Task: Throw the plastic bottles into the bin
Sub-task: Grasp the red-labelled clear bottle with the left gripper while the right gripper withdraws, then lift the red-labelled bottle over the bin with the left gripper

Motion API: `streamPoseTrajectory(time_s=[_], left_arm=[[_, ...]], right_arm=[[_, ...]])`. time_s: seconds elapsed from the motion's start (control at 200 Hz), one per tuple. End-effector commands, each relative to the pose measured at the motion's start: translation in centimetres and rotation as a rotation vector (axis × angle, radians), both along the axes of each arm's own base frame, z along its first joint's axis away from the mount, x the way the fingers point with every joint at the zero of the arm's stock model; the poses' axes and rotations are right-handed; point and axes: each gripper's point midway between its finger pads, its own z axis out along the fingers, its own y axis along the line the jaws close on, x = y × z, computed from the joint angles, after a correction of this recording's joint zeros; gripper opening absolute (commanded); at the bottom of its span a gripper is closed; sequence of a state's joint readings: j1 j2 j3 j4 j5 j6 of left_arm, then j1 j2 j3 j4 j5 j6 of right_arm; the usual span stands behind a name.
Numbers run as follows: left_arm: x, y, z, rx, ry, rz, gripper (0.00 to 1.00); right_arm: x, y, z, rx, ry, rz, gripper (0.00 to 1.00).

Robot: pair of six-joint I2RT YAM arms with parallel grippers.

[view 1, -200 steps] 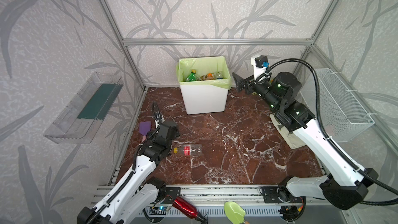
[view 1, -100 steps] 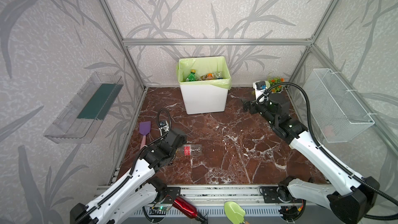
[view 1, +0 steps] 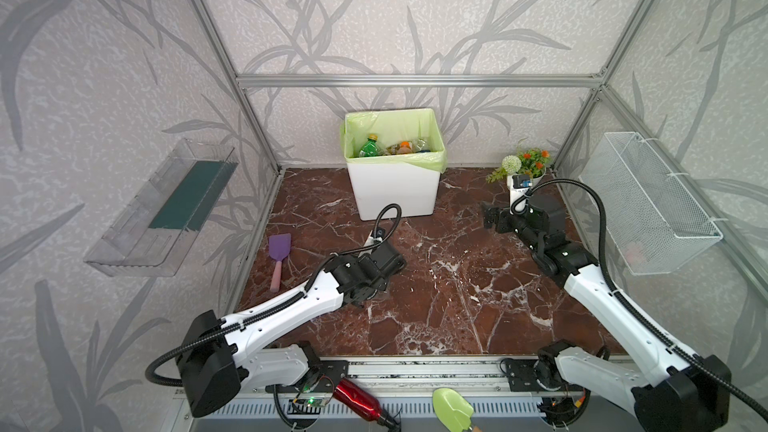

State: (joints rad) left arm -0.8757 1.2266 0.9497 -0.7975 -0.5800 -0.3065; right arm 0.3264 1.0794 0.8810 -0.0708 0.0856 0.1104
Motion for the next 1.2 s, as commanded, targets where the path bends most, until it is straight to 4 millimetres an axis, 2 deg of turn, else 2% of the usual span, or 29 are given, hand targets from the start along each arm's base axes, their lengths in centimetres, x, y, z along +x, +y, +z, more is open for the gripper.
streamPoseTrajectory(time_s=[0.0, 0.055, 0.17, 0.235, 0.455, 0.69, 0.84, 1.015, 1.055, 1.13, 1.195], left_arm=[[0.2, 0.2, 1.3, 0.279, 0.026, -0.276, 0.99], [0.1, 0.0, 0.8, 0.339, 0.038, -0.381, 0.99], [-1.9, -1.3, -2.4, 0.352, 0.133, -0.619, 0.99], [-2.6, -1.4, -3.7, 0.355, 0.169, -0.682, 0.99], [-3.5, -1.6, -7.5, 0.367, 0.278, -0.75, 0.98], [-3.4, -2.4, -10.4, 0.378, 0.424, -0.782, 0.95], [-3.5, -1.9, -12.2, 0.372, 0.549, -0.757, 0.84], [-3.7, -1.9, -13.1, 0.359, 0.597, -0.752, 0.81], [-3.7, -1.8, -13.3, 0.358, 0.606, -0.749, 0.76], [-3.5, -1.6, -13.6, 0.368, 0.619, -0.723, 0.58], [-3.4, -1.6, -13.6, 0.364, 0.633, -0.709, 0.51]], right_arm=[[0.0, -0.1, 1.5, 0.052, -0.048, 0.011, 0.99], [0.1, -0.1, 1.4, 0.056, -0.046, 0.012, 0.99], [0.2, -0.1, 1.0, 0.062, -0.036, 0.011, 0.99], [0.3, -0.1, 0.9, 0.062, -0.034, 0.009, 0.99], [0.7, 0.1, 0.5, 0.074, -0.026, 0.016, 0.99], [1.0, -0.2, -0.2, 0.075, -0.01, 0.012, 0.99], [1.0, -0.7, -0.6, 0.087, -0.007, 0.005, 0.99], [1.2, -1.5, -1.3, 0.106, 0.009, -0.003, 0.99], [1.2, -1.7, -1.3, 0.111, 0.009, -0.005, 0.99], [1.2, -2.1, -1.4, 0.118, 0.008, -0.01, 0.99], [1.1, -2.2, -1.4, 0.12, 0.007, -0.014, 0.99]])
